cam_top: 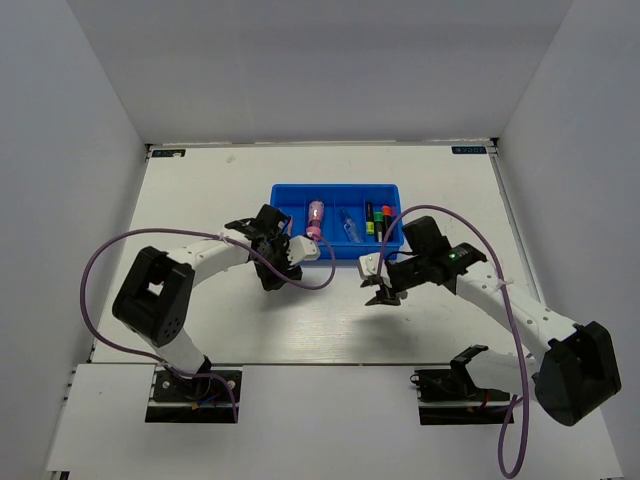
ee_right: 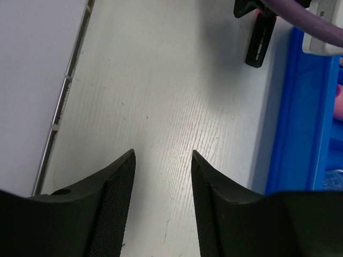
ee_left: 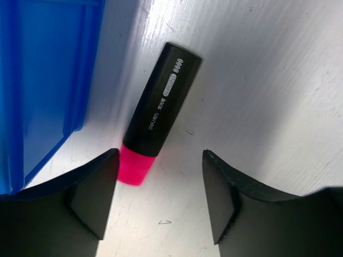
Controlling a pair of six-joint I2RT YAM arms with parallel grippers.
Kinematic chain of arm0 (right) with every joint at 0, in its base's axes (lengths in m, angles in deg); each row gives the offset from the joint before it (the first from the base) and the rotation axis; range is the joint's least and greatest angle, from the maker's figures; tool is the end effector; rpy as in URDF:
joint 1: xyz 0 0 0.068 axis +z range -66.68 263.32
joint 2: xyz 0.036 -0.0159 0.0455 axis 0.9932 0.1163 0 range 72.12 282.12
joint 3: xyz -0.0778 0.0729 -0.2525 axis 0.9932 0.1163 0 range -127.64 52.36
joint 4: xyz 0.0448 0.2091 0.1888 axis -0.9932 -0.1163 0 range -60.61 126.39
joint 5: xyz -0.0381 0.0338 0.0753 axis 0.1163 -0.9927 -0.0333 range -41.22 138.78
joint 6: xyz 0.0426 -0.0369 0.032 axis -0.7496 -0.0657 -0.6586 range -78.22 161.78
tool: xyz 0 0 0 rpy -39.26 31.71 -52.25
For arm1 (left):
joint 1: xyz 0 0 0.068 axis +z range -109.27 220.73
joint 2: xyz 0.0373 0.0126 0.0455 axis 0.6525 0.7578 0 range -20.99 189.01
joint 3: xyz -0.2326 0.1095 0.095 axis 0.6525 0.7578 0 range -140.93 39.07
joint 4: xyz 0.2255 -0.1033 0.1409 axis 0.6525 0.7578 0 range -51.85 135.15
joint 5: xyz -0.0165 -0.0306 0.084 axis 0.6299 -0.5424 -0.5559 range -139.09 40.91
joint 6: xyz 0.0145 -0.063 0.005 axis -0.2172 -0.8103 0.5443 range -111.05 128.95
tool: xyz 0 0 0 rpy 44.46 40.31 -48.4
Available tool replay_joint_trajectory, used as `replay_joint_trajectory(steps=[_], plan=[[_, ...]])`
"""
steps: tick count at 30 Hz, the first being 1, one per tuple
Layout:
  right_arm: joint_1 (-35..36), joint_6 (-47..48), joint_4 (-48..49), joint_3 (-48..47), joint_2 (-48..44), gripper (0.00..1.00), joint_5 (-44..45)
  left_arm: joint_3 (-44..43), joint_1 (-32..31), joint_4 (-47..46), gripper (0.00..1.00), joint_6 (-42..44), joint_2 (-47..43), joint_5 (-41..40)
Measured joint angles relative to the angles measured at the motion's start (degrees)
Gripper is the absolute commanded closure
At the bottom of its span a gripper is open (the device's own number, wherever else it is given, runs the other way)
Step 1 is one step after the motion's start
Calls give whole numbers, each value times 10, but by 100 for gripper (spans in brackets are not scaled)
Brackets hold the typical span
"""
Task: Sort the stationery into containers
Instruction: Pick up the pen from the center of the board, then place the pen in the storage box.
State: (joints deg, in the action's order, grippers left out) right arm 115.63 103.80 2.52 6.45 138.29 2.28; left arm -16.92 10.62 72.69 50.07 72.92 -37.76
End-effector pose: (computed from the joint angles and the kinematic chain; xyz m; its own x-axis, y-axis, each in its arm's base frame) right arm 0.1924 0.1651 0.2307 0.3209 -0.5163 -0.7940 -0.9460 -0.2160 -0.2419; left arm 0.2765 -0.1719 0.1416 -0.2642 0.8987 -0.3501 0.9516 0.3020 0.0569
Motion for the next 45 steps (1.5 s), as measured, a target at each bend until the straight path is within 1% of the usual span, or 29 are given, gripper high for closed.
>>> replay_joint_trajectory(steps=[4, 5, 6, 8, 9, 11, 12, 15, 19, 20, 21, 22, 24, 27, 30, 32, 34, 36, 37, 39, 42, 45], plan=[[-1, 1, -4, 0, 1, 51, -2, 1, 0, 1, 38, -4, 2, 0], [-2, 2, -5, 0, 1, 52, -3, 4, 0, -1, 40, -6, 2, 0], [-3, 2, -6, 0, 2, 52, -4, 8, 0, -5, 48, -9, 2, 0], [-4, 3, -8, 0, 2, 52, -5, 24, -1, -11, 59, -14, 1, -1], [-5, 3, -8, 0, 2, 52, -6, 29, -1, -13, 66, -19, -1, 0], [-5, 3, -9, 0, 2, 52, -8, 39, -4, -21, 69, -26, -9, -3], [-5, 3, -9, 0, 2, 52, -9, 41, -7, -23, 74, -28, -11, -4], [-8, 3, -13, 0, 0, 53, -12, 45, -15, -27, 83, -40, -14, -14], [-15, 2, -20, 0, -10, 53, -12, 51, -24, -26, 91, -63, -21, -19], [-16, -7, -21, 0, -14, 57, -10, 53, -26, -24, 93, -70, -25, -19], [-16, -18, -20, -1, -16, 95, -7, 58, -27, -22, 95, -78, -31, -18], [-16, -32, -17, -3, -18, 100, 5, 62, -27, -13, 98, -89, -40, -16], [-17, -90, -12, -15, -19, 100, 38, 63, -27, 5, 100, -113, -67, -6], [-17, -211, 16, -45, -19, 100, 151, 47, -27, 31, 100, -154, -122, 28], [-23, -299, 55, -62, -26, 100, 263, -9, -28, 46, 100, -199, -163, 83], [-27, -353, 71, -63, -35, 100, 324, -57, -28, 40, 100, -240, -167, 121], [-31, -402, 80, -68, -39, 100, 384, -104, -28, 14, 100, -286, -151, 165], [-33, -440, 88, -72, -39, 100, 435, -149, -28, -26, 100, -350, -113, 200], [-35, -461, 94, -73, -39, 96, 464, -175, -28, -45, 100, -386, -87, 216], [-39, -501, 105, -73, -41, 92, 519, -232, -30, -96, 100, -473, -14, 235], [-48, -543, 122, -70, -55, 92, 584, -309, -30, -181, 100, -617, 109, 254], [-56, -571, 135, -67, -75, 92, 619, -358, -34, -272, 100, -750, 218, 258]])
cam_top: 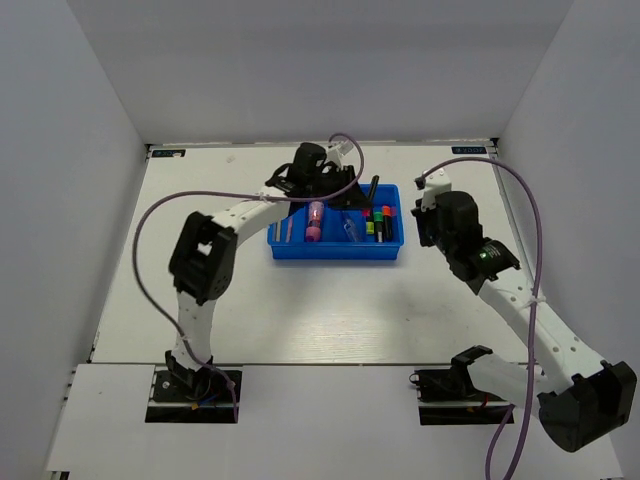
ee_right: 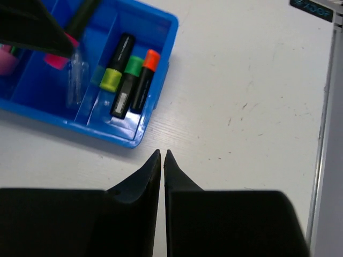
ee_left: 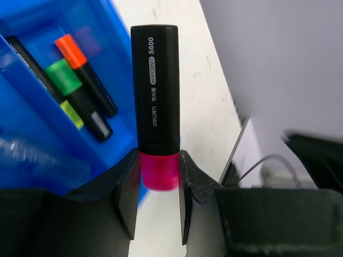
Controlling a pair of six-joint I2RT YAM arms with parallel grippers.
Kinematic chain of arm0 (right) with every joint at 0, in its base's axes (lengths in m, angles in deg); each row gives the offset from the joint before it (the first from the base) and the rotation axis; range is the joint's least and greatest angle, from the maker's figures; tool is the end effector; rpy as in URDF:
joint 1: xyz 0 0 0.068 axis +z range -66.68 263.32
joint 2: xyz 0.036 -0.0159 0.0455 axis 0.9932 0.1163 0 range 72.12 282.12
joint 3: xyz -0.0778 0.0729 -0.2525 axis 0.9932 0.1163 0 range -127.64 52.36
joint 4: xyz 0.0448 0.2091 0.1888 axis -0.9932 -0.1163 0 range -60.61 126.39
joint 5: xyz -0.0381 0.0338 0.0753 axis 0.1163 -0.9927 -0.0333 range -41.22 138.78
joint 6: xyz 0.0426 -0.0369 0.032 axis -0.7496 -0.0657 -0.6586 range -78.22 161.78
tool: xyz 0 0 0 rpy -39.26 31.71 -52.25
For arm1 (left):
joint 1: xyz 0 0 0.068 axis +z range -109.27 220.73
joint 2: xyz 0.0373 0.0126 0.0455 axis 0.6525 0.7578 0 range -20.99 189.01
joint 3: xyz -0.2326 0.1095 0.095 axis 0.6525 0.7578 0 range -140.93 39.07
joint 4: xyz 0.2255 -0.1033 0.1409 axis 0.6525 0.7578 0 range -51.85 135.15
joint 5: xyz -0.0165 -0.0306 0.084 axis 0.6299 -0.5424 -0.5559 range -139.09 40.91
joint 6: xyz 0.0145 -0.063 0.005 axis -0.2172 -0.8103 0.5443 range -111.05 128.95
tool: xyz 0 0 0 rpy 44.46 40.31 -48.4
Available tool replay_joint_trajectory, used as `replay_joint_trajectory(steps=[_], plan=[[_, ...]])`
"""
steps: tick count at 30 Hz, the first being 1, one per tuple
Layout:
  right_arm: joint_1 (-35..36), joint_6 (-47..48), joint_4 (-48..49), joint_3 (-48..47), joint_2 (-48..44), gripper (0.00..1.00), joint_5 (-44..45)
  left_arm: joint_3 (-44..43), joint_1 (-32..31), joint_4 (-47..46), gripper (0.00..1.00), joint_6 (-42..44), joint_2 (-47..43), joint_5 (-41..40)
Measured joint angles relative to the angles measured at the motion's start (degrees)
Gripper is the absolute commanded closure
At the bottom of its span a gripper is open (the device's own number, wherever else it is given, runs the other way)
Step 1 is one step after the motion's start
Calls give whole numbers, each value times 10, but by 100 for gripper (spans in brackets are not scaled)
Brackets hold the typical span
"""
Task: Sort the stationery into containers
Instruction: Place the pen in the storage box.
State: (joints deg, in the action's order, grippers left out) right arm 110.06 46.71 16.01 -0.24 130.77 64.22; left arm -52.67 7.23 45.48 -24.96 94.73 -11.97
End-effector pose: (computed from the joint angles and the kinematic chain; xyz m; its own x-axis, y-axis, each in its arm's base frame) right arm 0.2444 0.1080 0.3166 -0.3770 -0.2828 -0.8820 -0.2540 0.9473 -0.1951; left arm 0.4035 -0.3037 0.2381 -0.8451 0.0260 -0.5340 0.4803 0.4757 -0.7369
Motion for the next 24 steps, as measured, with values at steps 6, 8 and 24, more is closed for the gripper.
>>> replay_joint_trajectory(steps=[6, 8, 24], plan=[[-10, -21, 25, 16, -17, 92, 21, -40, -21, -62, 100, -121, 114, -54], [-12, -25, 26, 22, -19, 92, 21, -40, -29, -64, 100, -132, 118, -76], [-21, -32, 31, 28, -25, 92, 20, -115, -47, 22, 38, -116, 135, -170]])
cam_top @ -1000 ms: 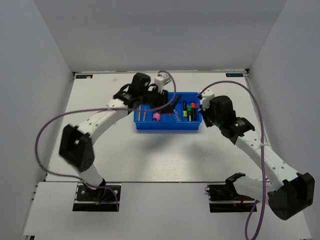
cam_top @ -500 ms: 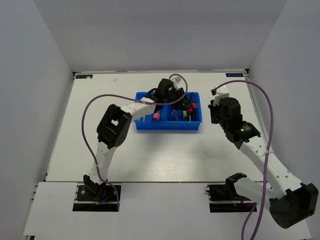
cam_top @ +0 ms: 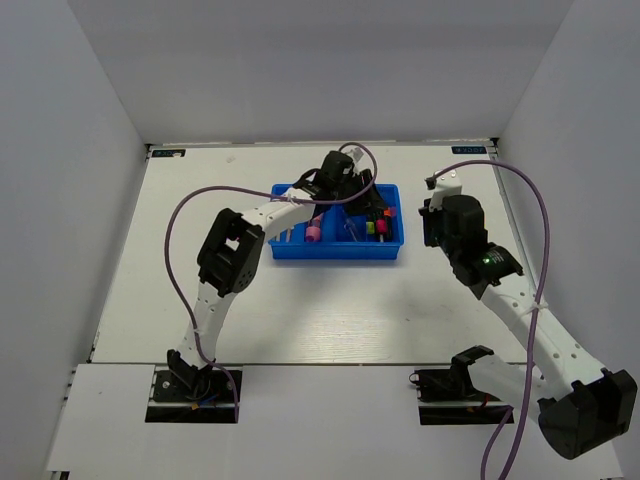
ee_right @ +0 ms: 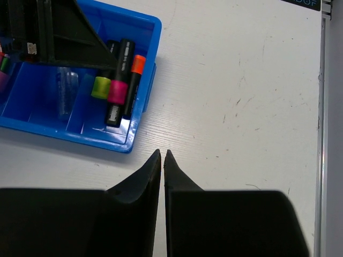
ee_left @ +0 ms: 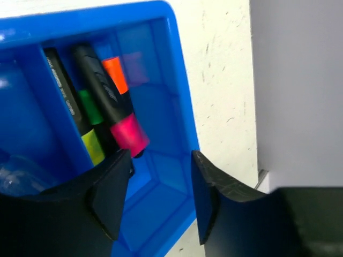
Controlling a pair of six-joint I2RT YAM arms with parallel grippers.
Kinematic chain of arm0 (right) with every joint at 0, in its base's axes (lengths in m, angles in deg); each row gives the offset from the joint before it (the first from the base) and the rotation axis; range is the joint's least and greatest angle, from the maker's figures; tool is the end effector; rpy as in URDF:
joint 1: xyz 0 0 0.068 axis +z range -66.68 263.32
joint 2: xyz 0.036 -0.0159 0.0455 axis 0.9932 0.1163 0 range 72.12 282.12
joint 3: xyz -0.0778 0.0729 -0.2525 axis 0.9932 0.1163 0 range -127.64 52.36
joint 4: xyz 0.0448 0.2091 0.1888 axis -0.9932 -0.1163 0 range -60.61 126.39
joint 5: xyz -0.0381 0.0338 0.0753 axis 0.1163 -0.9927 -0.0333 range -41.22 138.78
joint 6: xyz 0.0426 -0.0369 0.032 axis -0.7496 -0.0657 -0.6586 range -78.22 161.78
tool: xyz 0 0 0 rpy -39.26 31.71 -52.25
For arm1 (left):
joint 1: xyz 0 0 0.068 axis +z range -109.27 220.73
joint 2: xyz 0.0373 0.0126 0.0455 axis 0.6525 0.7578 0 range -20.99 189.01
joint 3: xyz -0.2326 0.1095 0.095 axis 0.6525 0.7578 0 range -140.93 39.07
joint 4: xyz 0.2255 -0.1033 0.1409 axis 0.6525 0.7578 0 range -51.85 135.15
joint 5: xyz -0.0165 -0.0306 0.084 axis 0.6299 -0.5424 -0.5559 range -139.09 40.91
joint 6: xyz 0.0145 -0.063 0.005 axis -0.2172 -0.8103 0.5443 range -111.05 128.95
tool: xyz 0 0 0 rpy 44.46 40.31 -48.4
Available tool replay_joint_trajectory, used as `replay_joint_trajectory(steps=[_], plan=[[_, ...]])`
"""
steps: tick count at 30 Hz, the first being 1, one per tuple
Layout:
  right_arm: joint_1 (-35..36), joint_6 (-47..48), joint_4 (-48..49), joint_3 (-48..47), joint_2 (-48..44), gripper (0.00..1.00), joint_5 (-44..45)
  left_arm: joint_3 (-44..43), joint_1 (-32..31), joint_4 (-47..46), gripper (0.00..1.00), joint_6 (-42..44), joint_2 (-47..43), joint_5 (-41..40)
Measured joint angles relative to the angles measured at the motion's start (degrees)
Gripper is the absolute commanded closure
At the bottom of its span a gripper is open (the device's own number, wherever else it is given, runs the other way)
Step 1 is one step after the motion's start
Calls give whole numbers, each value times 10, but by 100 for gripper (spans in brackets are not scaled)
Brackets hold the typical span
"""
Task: Sort the stationery into containers
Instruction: Place the pen in the storage box, then reset both arms
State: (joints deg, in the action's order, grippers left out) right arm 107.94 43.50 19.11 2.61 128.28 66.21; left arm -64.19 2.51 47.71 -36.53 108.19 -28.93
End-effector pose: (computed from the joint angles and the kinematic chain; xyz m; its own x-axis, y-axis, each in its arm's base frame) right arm 0.2422 0.0943 0.3142 -0.3606 -0.1968 -0.9117 -0.1589 0.9762 -0.1479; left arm 0.4258 -0.3576 0.1845 -0.8911 -0.1502 -0.4283 0.2367 0.6515 -0.7208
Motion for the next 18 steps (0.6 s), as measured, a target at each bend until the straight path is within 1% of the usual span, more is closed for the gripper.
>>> replay_joint_trajectory(steps=[3, 4, 5, 6, 7, 8, 9, 10, 11, 12, 13, 14, 15, 18], plan=[[-3, -1, 1, 0, -1, 92, -1, -14, 0, 25, 35, 6, 1, -2], [-3, -1, 2, 0, -1, 88, -1, -17, 0, 30, 35, 8, 1, -2], [-4, -1, 3, 0, -1, 81, -2, -19, 0, 33, 43, 10, 1, -2], [-5, -1, 4, 0, -1, 53, -5, -21, 0, 36, 53, 12, 1, -2], [-7, -3, 5, 1, -2, 42, -8, -21, 0, 38, 91, 14, 1, -2], [-9, 1, 7, 2, -2, 35, -15, -21, -1, 40, 100, 16, 0, -1], [-10, 5, 9, 4, -3, 30, -27, -21, -1, 41, 100, 26, -1, 1], [-11, 13, 9, 7, -5, 19, -38, -21, -2, 43, 100, 33, -3, 3], [-13, 20, 8, 9, -6, 14, -53, -19, -3, 52, 100, 53, -9, 2], [-14, 25, 6, 9, -6, 10, -66, -7, -5, 58, 97, 73, -25, 0], [-14, 31, 6, 9, -6, 10, -80, 16, -9, 70, 80, 92, -50, -10], [-14, 36, 4, 9, -7, 10, -93, 52, -14, 92, 31, 121, -92, -31], [-14, 40, 1, 9, -7, 10, -103, 89, -23, 109, 0, 150, -138, -54], [-14, 45, -13, 9, -6, 10, -119, 197, -52, 165, 0, 207, -300, -141]])
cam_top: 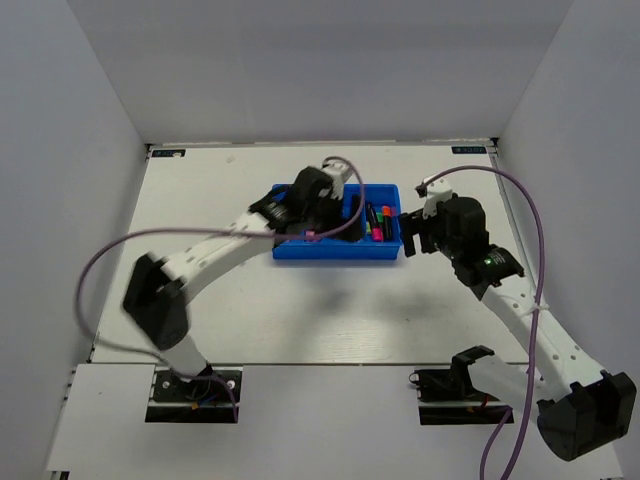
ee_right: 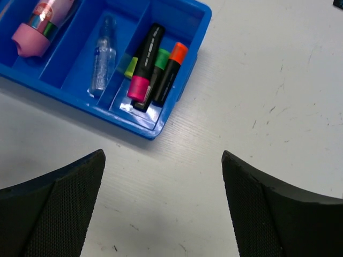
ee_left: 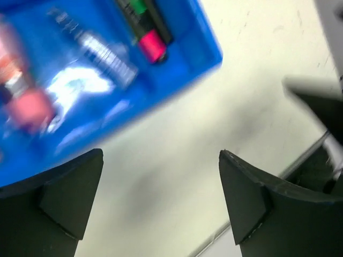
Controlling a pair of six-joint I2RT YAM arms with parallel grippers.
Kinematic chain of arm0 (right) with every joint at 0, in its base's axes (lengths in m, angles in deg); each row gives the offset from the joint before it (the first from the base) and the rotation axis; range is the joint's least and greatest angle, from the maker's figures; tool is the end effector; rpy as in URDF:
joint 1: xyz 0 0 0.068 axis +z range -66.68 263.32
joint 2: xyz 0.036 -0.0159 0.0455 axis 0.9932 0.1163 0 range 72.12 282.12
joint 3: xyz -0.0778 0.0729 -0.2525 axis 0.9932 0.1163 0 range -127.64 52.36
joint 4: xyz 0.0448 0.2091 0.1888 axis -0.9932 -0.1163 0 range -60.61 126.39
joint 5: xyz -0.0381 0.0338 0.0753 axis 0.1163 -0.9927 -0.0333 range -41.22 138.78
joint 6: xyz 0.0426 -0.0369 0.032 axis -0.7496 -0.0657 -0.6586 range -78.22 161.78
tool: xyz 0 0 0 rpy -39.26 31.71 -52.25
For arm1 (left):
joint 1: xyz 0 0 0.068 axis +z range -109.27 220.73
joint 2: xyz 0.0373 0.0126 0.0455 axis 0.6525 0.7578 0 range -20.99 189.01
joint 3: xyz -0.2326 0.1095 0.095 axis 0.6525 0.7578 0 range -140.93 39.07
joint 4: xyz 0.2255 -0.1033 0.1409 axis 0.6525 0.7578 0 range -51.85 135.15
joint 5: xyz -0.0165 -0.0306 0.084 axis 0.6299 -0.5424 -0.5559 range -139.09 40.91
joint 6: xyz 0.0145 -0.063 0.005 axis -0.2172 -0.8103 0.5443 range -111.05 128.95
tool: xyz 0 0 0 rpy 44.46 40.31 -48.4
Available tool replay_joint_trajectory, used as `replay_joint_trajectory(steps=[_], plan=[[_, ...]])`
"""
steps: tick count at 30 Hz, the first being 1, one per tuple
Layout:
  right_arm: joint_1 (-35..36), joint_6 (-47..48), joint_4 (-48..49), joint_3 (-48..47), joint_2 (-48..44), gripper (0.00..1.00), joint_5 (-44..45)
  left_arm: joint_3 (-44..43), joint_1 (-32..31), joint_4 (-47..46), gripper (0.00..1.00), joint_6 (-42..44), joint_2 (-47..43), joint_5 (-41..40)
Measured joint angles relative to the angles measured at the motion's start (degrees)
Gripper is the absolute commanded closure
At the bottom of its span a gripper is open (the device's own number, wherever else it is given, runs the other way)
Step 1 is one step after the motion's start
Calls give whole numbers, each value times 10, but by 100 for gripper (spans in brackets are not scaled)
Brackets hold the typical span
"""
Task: Sort the stationery into containers
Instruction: Reset both arms
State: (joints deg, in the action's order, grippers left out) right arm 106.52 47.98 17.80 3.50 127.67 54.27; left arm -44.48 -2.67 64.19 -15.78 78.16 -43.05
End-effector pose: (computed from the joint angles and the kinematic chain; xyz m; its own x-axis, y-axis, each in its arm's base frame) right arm 0.2388 0.0970 0.3073 -0.3564 -0.2698 -0.8945 -0.3531 0.9253 -0.1384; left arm 0.3098 -0.3004 0.2779 -0.7483 0.1351 -0.6494 0.4705 0.7982 -0.3761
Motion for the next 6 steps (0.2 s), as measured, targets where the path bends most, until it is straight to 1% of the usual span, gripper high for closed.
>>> replay_joint_trajectory(steps=[3, 5, 6], plan=[[0, -11, -16, -1, 9, 10, 5, 120, -8, 30, 0, 29, -180, -52], [0, -16, -26, -1, 16, 10, 8, 191, 16, 49, 0, 39, -284, -77], [0, -17, -30, -1, 18, 10, 8, 222, 33, 56, 0, 43, -321, -86]])
